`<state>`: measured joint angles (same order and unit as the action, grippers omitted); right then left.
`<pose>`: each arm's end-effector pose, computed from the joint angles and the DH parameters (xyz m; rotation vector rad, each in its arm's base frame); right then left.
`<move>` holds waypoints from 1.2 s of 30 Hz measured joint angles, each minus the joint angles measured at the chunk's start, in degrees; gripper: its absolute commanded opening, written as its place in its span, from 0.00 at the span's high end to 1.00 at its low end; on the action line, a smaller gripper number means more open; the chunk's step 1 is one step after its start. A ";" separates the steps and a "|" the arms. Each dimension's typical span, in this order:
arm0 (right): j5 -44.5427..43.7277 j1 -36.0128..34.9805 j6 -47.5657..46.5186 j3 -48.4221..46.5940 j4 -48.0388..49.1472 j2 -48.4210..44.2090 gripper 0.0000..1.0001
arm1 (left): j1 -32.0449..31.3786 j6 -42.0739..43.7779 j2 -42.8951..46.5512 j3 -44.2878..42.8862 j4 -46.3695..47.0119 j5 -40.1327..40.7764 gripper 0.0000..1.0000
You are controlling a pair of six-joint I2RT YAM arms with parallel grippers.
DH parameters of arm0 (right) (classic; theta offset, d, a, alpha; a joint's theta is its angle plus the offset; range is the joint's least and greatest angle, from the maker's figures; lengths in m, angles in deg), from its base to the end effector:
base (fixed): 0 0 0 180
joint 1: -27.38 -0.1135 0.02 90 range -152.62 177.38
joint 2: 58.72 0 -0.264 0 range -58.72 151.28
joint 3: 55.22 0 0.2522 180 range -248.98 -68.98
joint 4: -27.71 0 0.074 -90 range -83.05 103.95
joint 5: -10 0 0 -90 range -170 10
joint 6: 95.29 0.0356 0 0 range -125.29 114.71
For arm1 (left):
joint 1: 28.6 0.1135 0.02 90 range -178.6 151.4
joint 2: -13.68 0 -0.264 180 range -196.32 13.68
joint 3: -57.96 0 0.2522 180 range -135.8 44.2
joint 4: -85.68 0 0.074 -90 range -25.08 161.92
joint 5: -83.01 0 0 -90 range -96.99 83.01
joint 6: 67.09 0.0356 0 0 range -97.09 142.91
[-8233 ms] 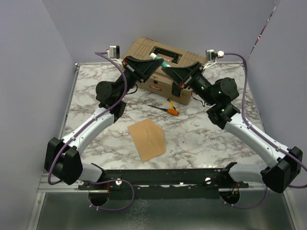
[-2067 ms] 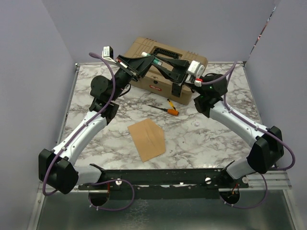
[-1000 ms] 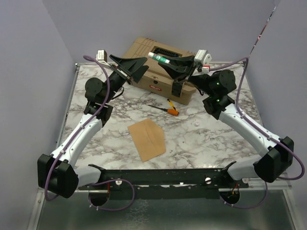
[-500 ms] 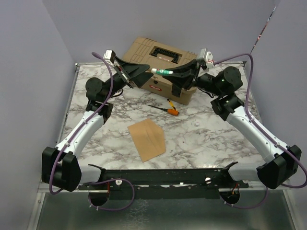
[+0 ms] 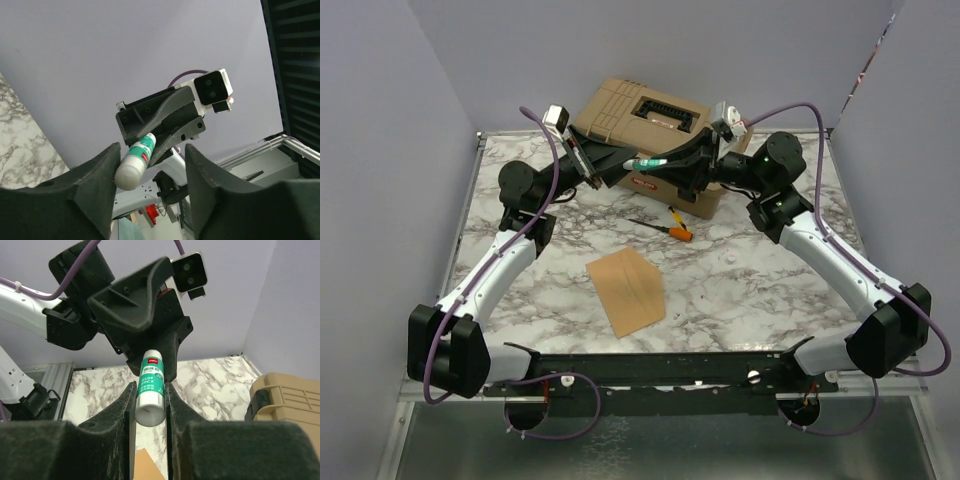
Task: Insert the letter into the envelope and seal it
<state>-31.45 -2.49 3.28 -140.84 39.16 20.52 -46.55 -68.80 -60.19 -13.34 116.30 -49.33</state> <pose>0.2592 0.1796 0.4308 -0.9806 1.0739 1.0852 0.2658 -0.1113 0.4030 -0.1067 1.5059 -2.0105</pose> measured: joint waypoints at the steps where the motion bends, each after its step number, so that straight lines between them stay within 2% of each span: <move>1: 0.28 0.02 0.44 -0.28 0.46 0.44 0.99 | 0.04 -0.02 -0.11 0.00 -0.13 -0.15 0.53; 5: 0.59 0.00 1.51 -0.42 2.23 0.74 0.99 | 0.09 -0.70 -0.28 0.00 -0.33 -1.22 0.58; 12: 0.66 0.09 2.49 -0.42 4.92 0.76 0.97 | -0.04 -1.36 -0.28 0.02 -0.35 -2.03 0.85; 14: 0.68 0.09 2.62 -0.39 5.22 0.76 0.91 | -0.04 -1.53 -0.28 0.02 -0.24 -2.08 0.94; 16: 0.68 0.11 2.82 -0.28 5.55 0.76 0.71 | -0.04 -1.70 -0.28 0.02 -0.02 -2.08 1.00; 18: 0.68 0.09 2.97 0.22 6.75 0.76 0.53 | -0.04 -1.81 -0.28 0.02 0.09 -2.10 1.00; 21: 0.87 0.20 3.37 2.40 11.26 0.79 0.42 | -0.15 -2.58 -0.28 0.02 0.11 -2.08 1.00; 25: 1.90 0.24 5.84 5.92 22.95 2.40 0.41 | -0.98 -4.04 -0.17 0.02 0.09 -1.77 1.00; 31: 2.05 0.17 13.86 6.67 42.95 9.60 0.40 | -3.17 -5.55 0.44 0.07 0.13 0.42 1.00; 36: 1.95 -0.20 17.42 6.67 50.25 11.67 0.42 | -4.92 -5.81 0.79 0.79 0.28 3.45 1.00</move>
<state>-29.50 -2.69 20.70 -134.17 89.41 32.19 -51.47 -74.61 -59.40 -12.56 116.59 -45.88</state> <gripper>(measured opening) 0.589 0.204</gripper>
